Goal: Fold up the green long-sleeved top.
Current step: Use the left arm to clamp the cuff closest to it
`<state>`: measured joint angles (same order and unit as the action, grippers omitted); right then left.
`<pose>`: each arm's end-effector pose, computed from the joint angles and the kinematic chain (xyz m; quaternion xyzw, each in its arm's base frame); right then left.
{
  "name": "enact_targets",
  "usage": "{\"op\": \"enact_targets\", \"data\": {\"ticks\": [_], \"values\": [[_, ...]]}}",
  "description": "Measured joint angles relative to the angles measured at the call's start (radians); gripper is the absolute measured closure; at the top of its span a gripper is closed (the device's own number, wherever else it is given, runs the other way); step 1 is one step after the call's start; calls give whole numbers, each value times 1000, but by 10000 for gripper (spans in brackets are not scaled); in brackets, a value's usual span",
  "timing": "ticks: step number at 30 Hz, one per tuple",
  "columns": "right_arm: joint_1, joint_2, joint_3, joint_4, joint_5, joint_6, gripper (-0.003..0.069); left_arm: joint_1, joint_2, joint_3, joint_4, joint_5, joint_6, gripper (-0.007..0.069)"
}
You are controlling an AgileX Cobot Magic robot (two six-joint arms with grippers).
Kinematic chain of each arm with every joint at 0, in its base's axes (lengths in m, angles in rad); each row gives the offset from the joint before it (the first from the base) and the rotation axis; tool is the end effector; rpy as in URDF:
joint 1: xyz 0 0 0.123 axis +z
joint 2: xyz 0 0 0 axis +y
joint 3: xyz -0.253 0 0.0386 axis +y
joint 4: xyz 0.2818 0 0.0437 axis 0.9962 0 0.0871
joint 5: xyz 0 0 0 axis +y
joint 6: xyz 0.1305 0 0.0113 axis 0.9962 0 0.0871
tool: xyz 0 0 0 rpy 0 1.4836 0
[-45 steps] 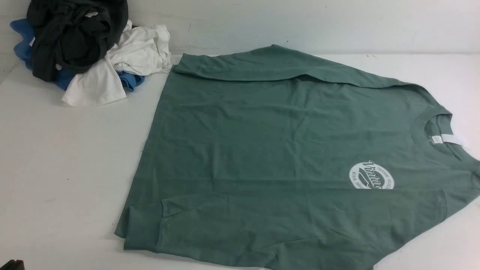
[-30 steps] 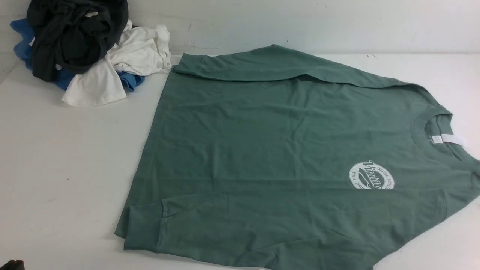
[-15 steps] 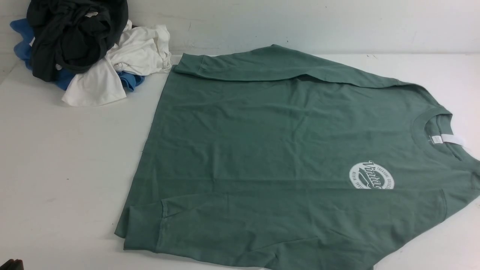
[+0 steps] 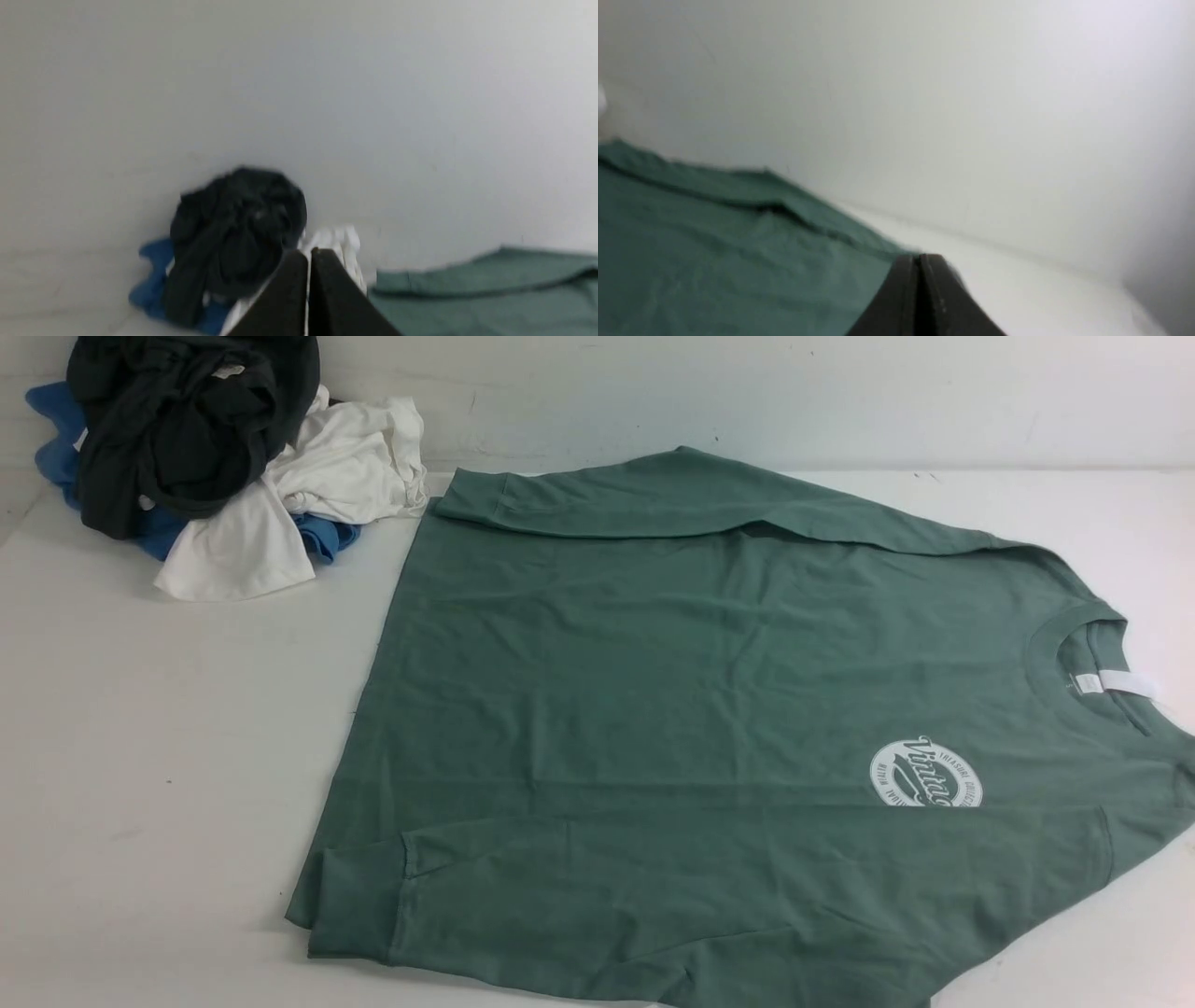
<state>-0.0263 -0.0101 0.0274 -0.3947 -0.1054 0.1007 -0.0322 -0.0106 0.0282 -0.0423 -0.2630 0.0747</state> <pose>0.1583 0.0011 0.2196 -0.1008 0.6377 -0.1081 0.7560 0.1529 -0.0035 0.2403 0.0147 0.5802 0.0039 0.8143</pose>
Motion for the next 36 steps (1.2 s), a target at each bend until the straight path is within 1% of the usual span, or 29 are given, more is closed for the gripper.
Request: {"op": "enact_targets", "data": {"ticks": [3, 4, 5, 7, 8, 9, 10, 11, 14, 15, 17, 18, 19, 20, 22, 23, 24, 26, 27, 29, 30, 32, 34, 36], "values": [[0, 0, 0, -21, -242, 11, 673, 0, 0, 0, -1, -146, -24, 631], [0, 0, 0, -24, -324, 25, 673, 0, 0, 0, -6, -190, -51, 631], [0, 0, 0, -24, -402, 40, 673, 0, 0, 0, -11, -225, -88, 631], [0, 0, 0, -18, -477, 55, 673, 0, 0, 0, -25, -256, -143, 631], [0, 0, 0, 13, -548, 88, 673, 0, 0, 0, -38, -286, -230, 631], [0, 0, 0, 43, -569, 113, 673, 0, 0, 0, -43, -290, -271, 631], [0, 0, 0, 43, -569, 113, 673, 0, 0, 0, -43, -290, -271, 631], [0, 0, 0, 109, -581, 167, 673, 0, 0, -15, -47, -260, -316, 631], [0, 0, -22, 168, -521, 216, 673, 0, 18, -76, -49, -185, -328, 631], [0, 22, -70, 183, -450, 228, 673, 0, 71, -141, -49, -129, -314, 631], [0, 67, -138, 183, -375, 227, 673, 0, 142, -210, -48, -90, -275, 631], [0, 113, -204, 176, -319, 227, 671, 0, 204, -267, -47, -74, -238, 631], [0, 121, -204, 176, -310, 227, 671, 0, 215, -267, -46, -74, -231, 631], [0, 197, -288, 161, -220, 227, 671, 0, 321, -335, -46, -75, -175, 631], [0, 252, -333, 149, -170, 227, 671, 0, 385, -376, -41, -78, -149, 631], [0, 350, -397, 129, -93, 227, 670, 0, 477, -423, -25, -75, -124, 631], [0, 402, -426, 117, -58, 227, 670, 0, 543, -449, -10, -61, -118, 631], [1, 562, -503, 89, 53, 227, 670, -4, 685, -542, 53, 79, -138, 631], [1, 575, -503, 89, 65, 227, 670, -5, 697, -542, 59, 79, -142, 631], [14, 704, -569, 86, 227, 227, 669, -33, 817, -633, 103, 301, -195, 631], [40, 775, -623, 93, 379, 224, 670, -60, 886, -698, 115, 485, -218, 631], [96, 890, -698, 126, 617, 181, 670, -110, 995, -783, 123, 742, -231, 631], [154, 988, -753, 179, 805, 100, 670, -152, 1097, -840, 123, 923, -218, 631], [211, 1089, -789, 249, 934, 14, 670, -193, 1181, -874, 120, 1037, -188, 631]]}}
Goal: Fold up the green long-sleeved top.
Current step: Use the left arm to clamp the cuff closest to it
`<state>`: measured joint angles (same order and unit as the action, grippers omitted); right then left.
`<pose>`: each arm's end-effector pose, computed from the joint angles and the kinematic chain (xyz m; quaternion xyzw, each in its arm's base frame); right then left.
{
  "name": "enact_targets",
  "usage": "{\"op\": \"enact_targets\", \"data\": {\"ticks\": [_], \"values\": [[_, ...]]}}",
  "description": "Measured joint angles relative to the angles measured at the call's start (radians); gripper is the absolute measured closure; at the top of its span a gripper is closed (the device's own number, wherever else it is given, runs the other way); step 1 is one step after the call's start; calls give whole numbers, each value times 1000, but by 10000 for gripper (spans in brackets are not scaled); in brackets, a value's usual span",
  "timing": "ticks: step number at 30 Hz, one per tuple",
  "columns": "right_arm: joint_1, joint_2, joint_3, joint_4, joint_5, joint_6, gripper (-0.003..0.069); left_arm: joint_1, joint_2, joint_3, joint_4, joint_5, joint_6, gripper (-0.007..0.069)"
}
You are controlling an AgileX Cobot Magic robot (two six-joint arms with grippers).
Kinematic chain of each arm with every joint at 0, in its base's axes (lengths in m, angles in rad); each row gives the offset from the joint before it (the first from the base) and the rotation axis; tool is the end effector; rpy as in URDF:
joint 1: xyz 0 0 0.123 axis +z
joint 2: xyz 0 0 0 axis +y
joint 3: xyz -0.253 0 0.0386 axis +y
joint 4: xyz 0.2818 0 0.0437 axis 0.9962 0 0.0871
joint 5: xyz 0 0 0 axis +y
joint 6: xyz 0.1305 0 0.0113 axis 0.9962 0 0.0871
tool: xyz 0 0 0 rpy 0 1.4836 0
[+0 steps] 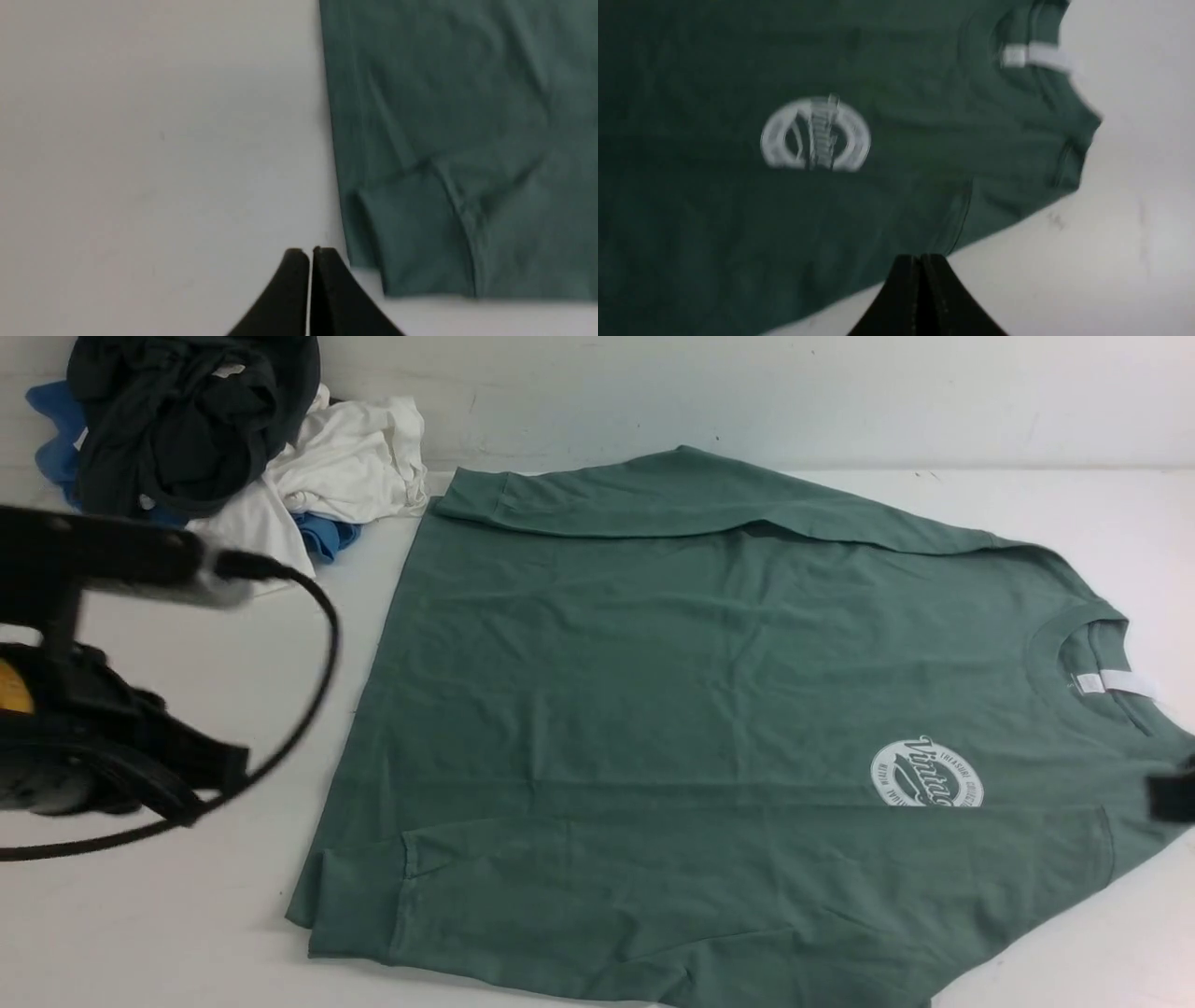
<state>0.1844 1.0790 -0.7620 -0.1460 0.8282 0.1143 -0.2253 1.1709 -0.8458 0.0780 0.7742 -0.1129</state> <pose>0.2585 0.0339 0.2047 -0.0679 0.9629 -0.0261 0.2597 0.2818 -0.0573 0.2116 0.0732 0.9579 -0.0130 0.2773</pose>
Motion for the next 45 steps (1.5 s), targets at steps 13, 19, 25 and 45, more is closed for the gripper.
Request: {"op": "enact_targets", "data": {"ticks": [13, 19, 25, 45], "values": [[141, 380, -30, 348, -89, -382, 669, -129, 384, -22, -12, -94, -2, 531], [141, 401, -30, 354, -85, -391, 669, -129, 474, -23, 0, -152, -28, 383], [141, 401, -30, 372, -99, -393, 669, -129, 539, -26, 4, -213, -65, 346], [141, 401, -30, 412, -141, -393, 669, -129, 566, -93, 10, -166, -172, 272]]}}
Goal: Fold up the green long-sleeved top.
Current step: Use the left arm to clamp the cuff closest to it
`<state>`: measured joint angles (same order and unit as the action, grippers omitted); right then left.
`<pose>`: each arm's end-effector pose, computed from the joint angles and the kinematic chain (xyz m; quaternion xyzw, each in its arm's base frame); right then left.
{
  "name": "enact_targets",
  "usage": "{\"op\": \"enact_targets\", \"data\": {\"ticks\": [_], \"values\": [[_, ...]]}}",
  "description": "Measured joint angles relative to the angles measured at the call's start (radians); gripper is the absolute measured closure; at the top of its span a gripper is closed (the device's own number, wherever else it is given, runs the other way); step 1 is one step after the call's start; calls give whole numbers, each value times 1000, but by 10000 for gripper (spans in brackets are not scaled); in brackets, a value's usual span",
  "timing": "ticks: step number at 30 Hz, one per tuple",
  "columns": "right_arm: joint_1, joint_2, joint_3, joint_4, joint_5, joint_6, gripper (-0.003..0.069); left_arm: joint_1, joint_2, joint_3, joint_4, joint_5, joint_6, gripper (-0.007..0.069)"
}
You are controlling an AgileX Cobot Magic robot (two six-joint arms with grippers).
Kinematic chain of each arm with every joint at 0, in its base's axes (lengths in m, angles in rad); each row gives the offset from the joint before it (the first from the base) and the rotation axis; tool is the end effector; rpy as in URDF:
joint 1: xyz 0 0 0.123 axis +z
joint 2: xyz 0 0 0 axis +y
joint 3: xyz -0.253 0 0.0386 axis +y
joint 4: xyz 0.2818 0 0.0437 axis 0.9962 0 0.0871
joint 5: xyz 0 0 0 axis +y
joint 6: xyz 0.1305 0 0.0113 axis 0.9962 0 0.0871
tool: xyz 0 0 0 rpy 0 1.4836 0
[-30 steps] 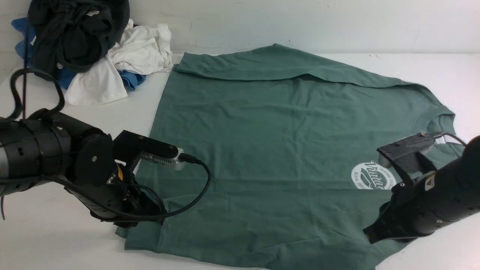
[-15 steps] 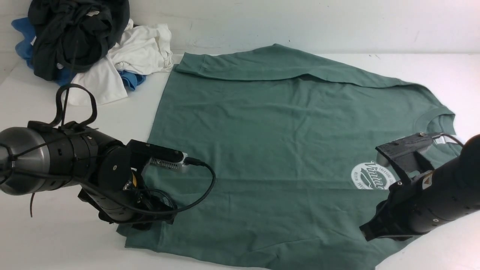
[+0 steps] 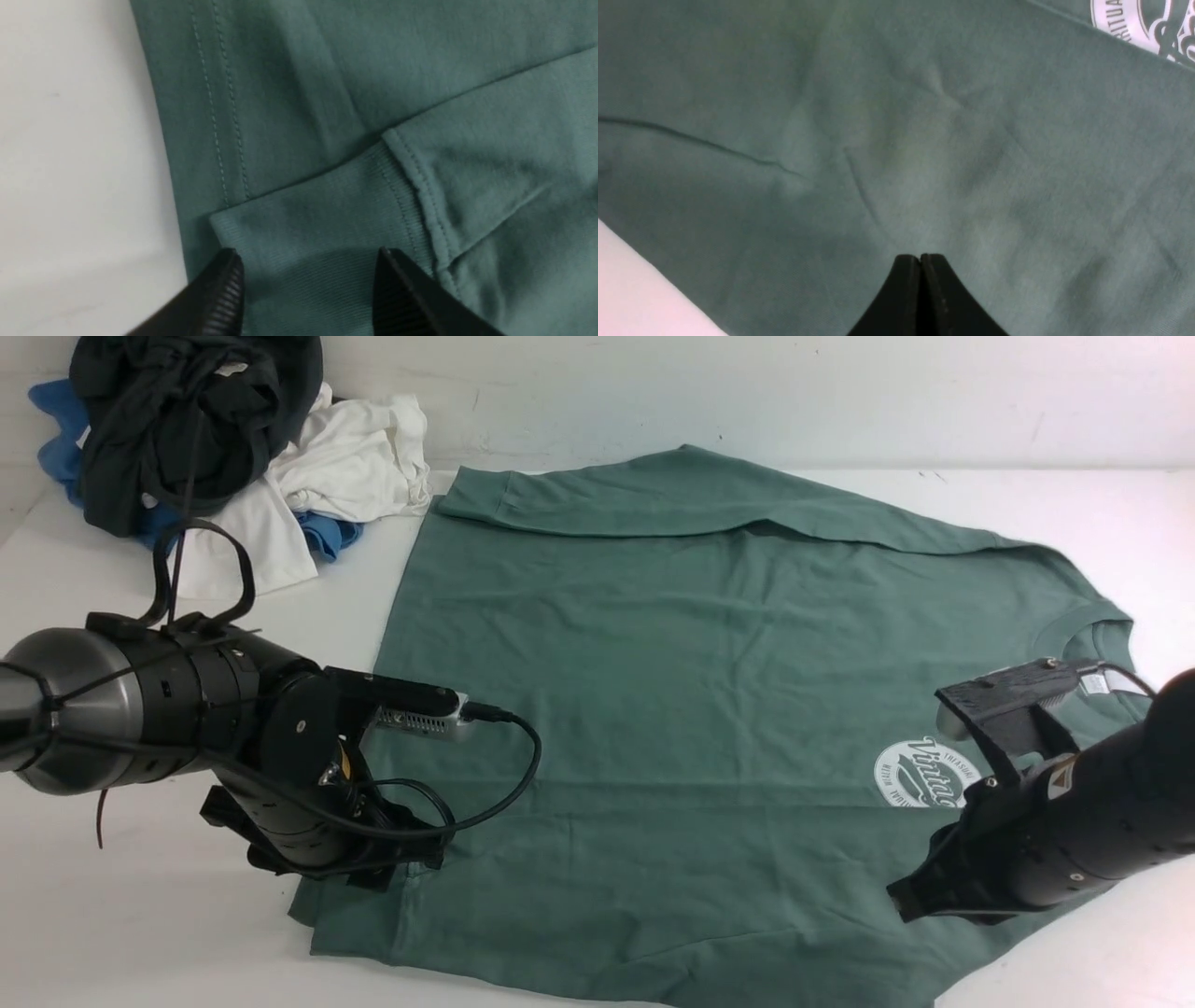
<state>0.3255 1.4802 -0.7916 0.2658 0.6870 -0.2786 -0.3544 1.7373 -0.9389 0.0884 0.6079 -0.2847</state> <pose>0.2763 0.1163 0.1097 -0.2064 0.9635 0.1009 0.1372 0.3218 -0.1120 0.0681 0.0673 0.9894 -0.0113 0.1283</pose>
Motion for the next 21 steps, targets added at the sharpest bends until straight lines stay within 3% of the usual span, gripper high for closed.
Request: {"op": "enact_targets", "data": {"ticks": [16, 21], "values": [[0, 0, 0, 77, -42, -6, 669, 39, 0, 0, -12, -1, -34, 272], [0, 0, 0, 90, -52, -8, 669, 39, 0, 0, -25, -1, -11, 348]]}}
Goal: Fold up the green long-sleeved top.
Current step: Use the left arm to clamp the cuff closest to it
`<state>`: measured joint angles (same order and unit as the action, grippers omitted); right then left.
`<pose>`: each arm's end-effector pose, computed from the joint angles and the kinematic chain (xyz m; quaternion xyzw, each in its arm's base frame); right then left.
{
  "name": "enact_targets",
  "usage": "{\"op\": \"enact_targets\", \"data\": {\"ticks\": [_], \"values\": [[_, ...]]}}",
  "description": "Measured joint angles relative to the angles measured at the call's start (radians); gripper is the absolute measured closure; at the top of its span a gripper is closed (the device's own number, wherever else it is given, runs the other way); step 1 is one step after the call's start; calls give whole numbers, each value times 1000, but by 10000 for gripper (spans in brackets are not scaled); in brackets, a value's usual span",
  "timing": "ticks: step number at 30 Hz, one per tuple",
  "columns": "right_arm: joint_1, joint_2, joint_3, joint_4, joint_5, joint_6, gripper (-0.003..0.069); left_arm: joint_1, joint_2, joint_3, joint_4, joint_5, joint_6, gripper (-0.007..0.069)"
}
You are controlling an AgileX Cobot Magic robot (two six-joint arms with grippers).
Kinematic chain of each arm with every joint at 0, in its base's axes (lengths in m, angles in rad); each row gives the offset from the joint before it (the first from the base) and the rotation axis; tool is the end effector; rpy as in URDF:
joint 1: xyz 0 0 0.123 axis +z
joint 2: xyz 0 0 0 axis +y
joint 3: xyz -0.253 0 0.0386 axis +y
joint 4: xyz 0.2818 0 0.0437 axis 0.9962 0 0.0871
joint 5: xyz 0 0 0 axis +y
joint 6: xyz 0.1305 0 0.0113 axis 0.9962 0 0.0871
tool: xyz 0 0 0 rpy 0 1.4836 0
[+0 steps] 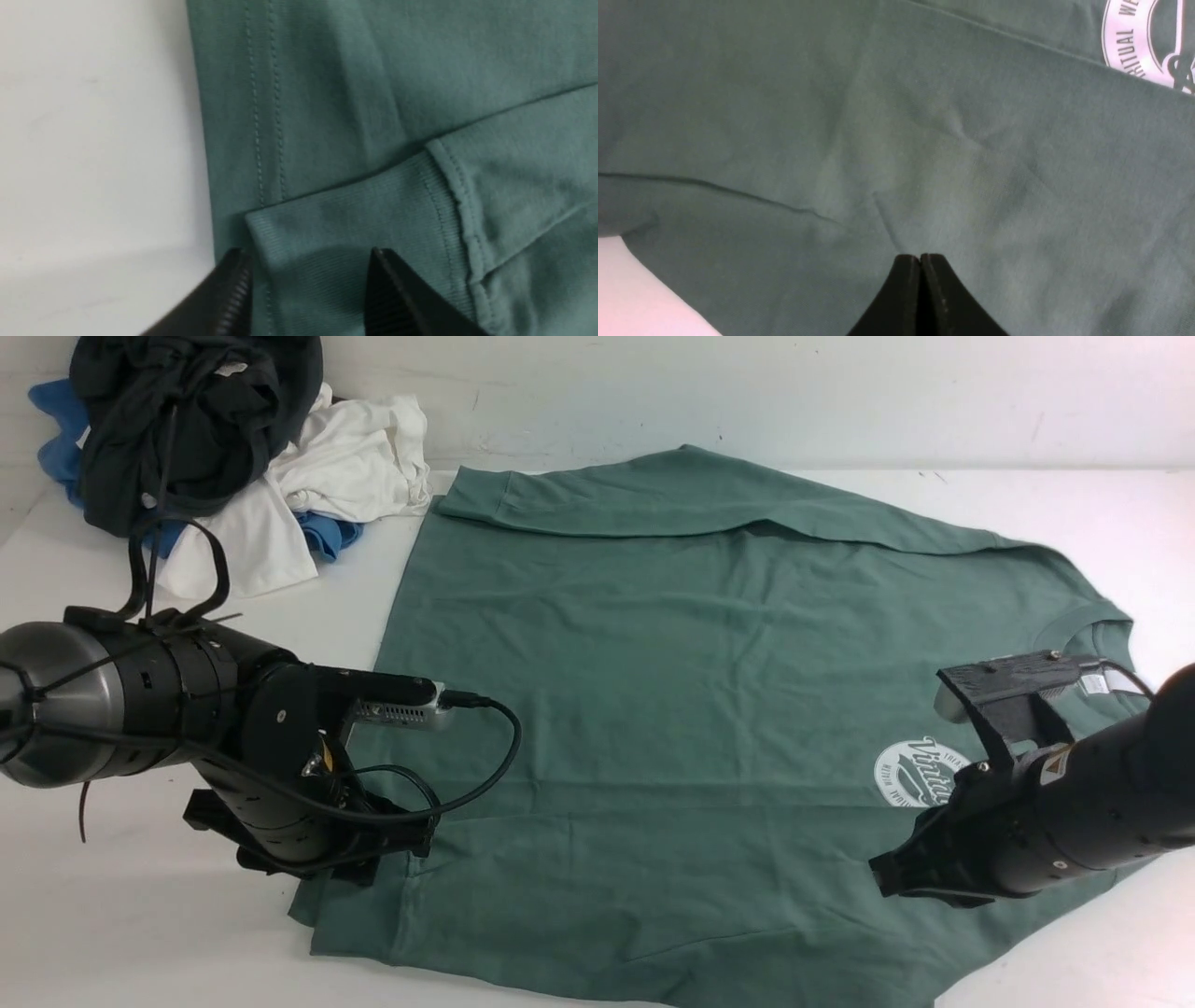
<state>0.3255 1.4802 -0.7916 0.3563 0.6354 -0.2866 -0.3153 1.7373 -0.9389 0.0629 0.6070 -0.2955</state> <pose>0.2817 0.1237 0.1134 -0.1750 0.9625 0.1306 0.1611 0.3253 -0.1012 0.0680 0.0332 0.9913 -0.0178 0.1264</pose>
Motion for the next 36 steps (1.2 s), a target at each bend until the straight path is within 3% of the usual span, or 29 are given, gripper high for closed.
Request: {"op": "enact_targets", "data": {"ticks": [3, 7, 13, 27, 32, 36], "values": [[0, 0, 0, 1, 0, 0, 669, 0, 0, 0, -1, 0, 1, 416], [0, 0, 0, 1, 0, 0, 669, -1, 0, 0, -1, 0, 25, 584], [0, 0, 0, -1, 7, -4, 669, -1, -27, -18, -41, 60, 105, 632], [0, 0, 0, -10, 8, -26, 669, -1, -110, -93, -76, 127, 143, 620], [0, 0, 0, -6, 11, -26, 669, -1, -63, -94, -76, 133, 139, 524], [0, 0, 0, -3, 11, -26, 669, -1, 3, -94, -76, 135, 139, 368]]}}
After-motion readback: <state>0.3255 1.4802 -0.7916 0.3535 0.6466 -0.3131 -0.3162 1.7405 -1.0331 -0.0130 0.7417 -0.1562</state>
